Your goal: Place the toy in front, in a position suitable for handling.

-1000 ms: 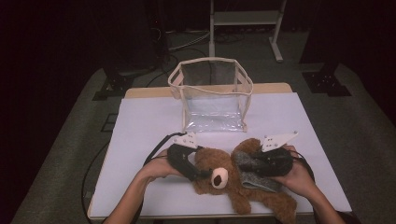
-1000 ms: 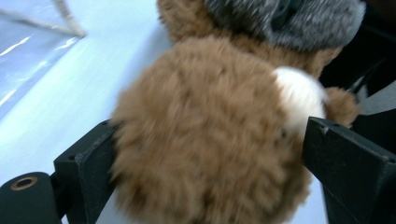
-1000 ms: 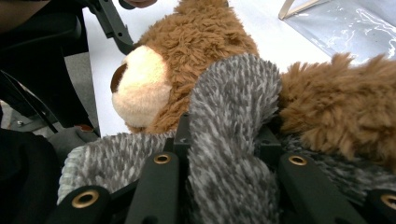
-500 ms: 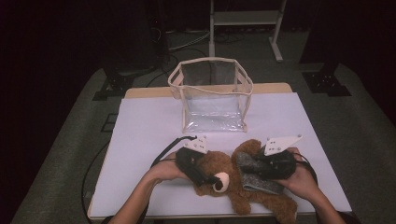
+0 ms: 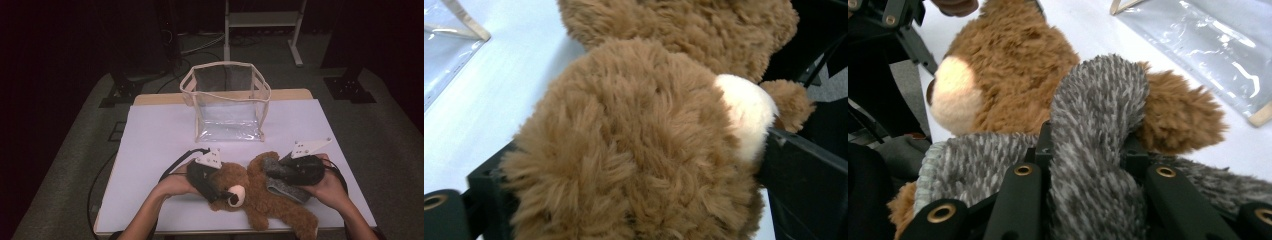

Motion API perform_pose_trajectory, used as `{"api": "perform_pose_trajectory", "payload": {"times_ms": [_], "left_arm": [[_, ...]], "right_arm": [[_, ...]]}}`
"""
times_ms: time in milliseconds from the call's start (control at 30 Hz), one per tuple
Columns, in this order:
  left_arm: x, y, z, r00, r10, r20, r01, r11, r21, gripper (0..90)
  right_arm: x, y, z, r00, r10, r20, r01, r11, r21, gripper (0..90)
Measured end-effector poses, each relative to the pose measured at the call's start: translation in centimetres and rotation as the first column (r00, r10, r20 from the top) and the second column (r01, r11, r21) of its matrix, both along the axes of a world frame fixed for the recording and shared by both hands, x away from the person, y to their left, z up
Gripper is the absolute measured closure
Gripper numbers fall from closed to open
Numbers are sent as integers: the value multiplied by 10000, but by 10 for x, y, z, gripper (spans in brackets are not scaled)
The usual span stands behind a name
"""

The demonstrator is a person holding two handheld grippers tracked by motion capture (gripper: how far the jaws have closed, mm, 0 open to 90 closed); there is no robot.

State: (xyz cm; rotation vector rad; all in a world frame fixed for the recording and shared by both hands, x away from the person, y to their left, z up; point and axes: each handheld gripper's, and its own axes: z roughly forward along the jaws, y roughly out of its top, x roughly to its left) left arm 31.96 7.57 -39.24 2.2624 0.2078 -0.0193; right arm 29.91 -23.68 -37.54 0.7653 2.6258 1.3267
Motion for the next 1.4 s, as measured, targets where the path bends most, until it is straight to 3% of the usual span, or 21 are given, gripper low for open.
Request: {"api": "perform_pose_trajectory", "payload": {"times_ms": [200,600,833,967,1067,1267,1400], "left_arm": [[3,-3,3,9987,49,-512,-68,9993,-377,12],[6,-8,6,9959,74,-905,-104,9994,-325,0],[6,0,8,9970,135,-765,-154,9996,-247,0],[8,10,9,9966,316,-767,-343,9988,-338,54],[7,12,9,9974,73,-715,-106,9989,-459,102],[4,3,5,9981,-229,-565,213,9994,-281,135],[0,4,7,9991,-291,-301,284,9993,-250,224]], "right_arm": [[-10,-1,-5,9999,59,-154,-56,9998,198,706],[-24,0,-6,9998,1,222,-2,10000,83,709],[-30,0,-7,9994,44,347,-47,10000,84,709],[-32,-2,-7,9993,70,366,-76,9998,166,709],[-32,-2,-7,9992,77,394,-84,9998,161,709],[-33,-1,-7,9990,84,446,-90,9999,123,709],[-33,-1,-6,9989,99,468,-105,9999,120,708]]}}
